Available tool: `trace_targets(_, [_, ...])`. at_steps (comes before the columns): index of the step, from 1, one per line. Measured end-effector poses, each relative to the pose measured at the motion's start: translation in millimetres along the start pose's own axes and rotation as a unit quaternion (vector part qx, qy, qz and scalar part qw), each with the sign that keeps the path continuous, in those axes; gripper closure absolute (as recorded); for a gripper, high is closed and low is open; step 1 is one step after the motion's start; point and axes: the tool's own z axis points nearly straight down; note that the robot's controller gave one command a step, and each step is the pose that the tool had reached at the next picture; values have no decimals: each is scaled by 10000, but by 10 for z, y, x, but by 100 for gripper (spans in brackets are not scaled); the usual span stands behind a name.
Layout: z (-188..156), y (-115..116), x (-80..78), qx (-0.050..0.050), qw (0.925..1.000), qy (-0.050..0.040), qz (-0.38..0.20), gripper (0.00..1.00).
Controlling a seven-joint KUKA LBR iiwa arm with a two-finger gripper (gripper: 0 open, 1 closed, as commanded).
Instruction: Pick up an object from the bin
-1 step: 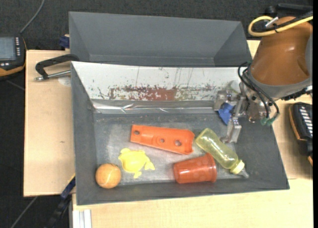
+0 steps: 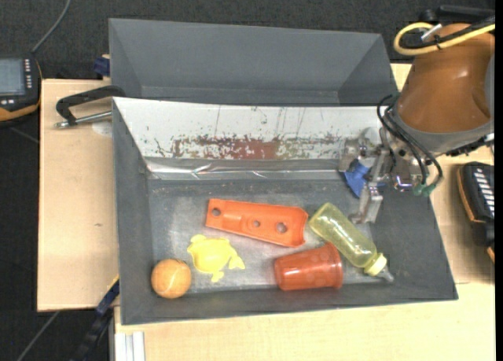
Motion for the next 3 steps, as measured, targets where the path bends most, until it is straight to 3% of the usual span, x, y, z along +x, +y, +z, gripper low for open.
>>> trace_targets(1, [574, 86, -10, -3, 10000, -10, 90, 0])
trace_targets(2, [806, 330, -57, -7, 10000, 24, -52, 0])
trace_targets(3, [1012, 439, -19, -7, 10000, -39, -9, 0])
